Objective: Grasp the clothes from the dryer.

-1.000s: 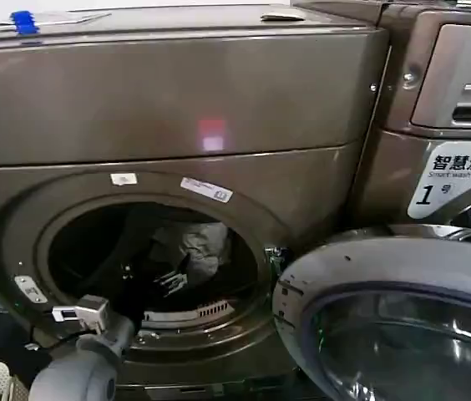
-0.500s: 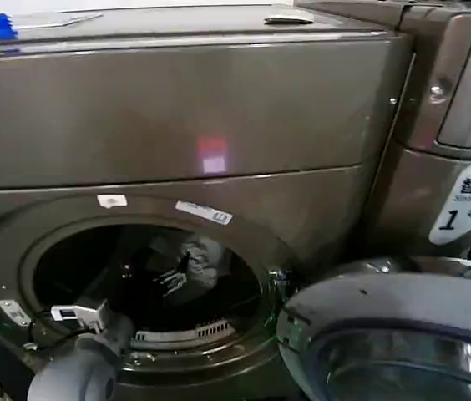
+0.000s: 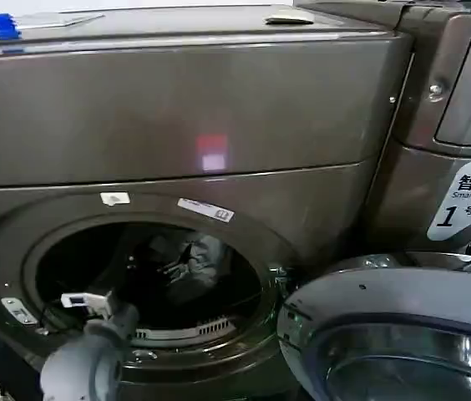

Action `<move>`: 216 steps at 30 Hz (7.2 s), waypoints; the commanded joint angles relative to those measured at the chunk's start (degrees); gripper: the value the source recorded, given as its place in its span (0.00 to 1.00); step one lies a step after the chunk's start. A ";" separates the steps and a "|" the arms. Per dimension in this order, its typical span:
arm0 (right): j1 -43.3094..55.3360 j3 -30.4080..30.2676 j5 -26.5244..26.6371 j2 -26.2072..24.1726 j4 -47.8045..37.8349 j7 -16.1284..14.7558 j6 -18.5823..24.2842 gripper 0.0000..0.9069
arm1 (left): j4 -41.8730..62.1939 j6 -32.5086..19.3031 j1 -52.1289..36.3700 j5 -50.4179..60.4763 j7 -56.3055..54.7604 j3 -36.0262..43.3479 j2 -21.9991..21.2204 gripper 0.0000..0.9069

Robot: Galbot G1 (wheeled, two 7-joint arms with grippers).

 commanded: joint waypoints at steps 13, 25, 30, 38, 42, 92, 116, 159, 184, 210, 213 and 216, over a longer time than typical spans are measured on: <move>0.42 1.04 -0.49 -1.35 -0.34 0.76 0.30 1.00 | 31.25 -6.19 -24.31 -1.20 -3.24 5.35 -1.10 1.00; 0.37 1.33 -0.85 -1.67 -1.11 0.66 0.17 1.00 | 52.14 -11.90 -37.31 0.96 -4.96 7.95 -1.82 1.00; 0.31 1.54 -0.85 -1.98 -1.65 0.43 0.29 1.00 | 59.45 -13.38 -42.35 1.70 -5.57 7.69 -3.59 1.00; 0.18 1.92 -0.82 -2.05 -2.08 0.12 0.52 1.00 | 70.68 -15.38 -49.02 3.73 -5.32 6.55 -5.26 1.00; 0.46 1.65 -0.81 -2.02 -1.78 0.02 0.61 1.00 | 74.14 -15.66 -50.81 4.09 -5.30 6.59 -5.52 1.00; 1.44 1.23 -0.85 0.23 -0.25 -1.19 2.20 1.00 | 109.76 -30.54 -70.22 47.59 48.91 34.00 -0.93 1.00; 1.66 1.15 -0.78 0.86 1.39 -1.27 2.25 1.00 | 109.57 -30.48 -66.81 49.42 48.62 33.98 -1.18 0.00; 4.86 -3.38 -3.07 -0.22 -0.76 -0.81 3.75 1.00 | 73.23 -36.15 -44.43 4.18 1.26 15.49 1.81 0.00; 3.80 -0.65 -3.37 -0.41 -0.96 1.01 5.01 1.00 | 48.93 -52.24 -25.56 2.41 -28.51 10.25 -1.68 0.00; 3.55 0.01 -2.89 -0.78 -1.16 0.89 6.12 1.00 | 48.45 -52.01 -25.40 3.07 -27.09 11.18 -2.19 0.00; 3.41 0.32 -3.04 -0.83 -1.40 0.78 6.13 1.00 | 48.96 -52.29 -25.39 3.49 -27.21 11.22 -2.40 0.00; 3.25 0.72 -3.15 -0.88 -1.76 0.58 6.14 1.00 | 49.38 -52.28 -25.40 3.43 -27.19 11.20 -2.37 0.00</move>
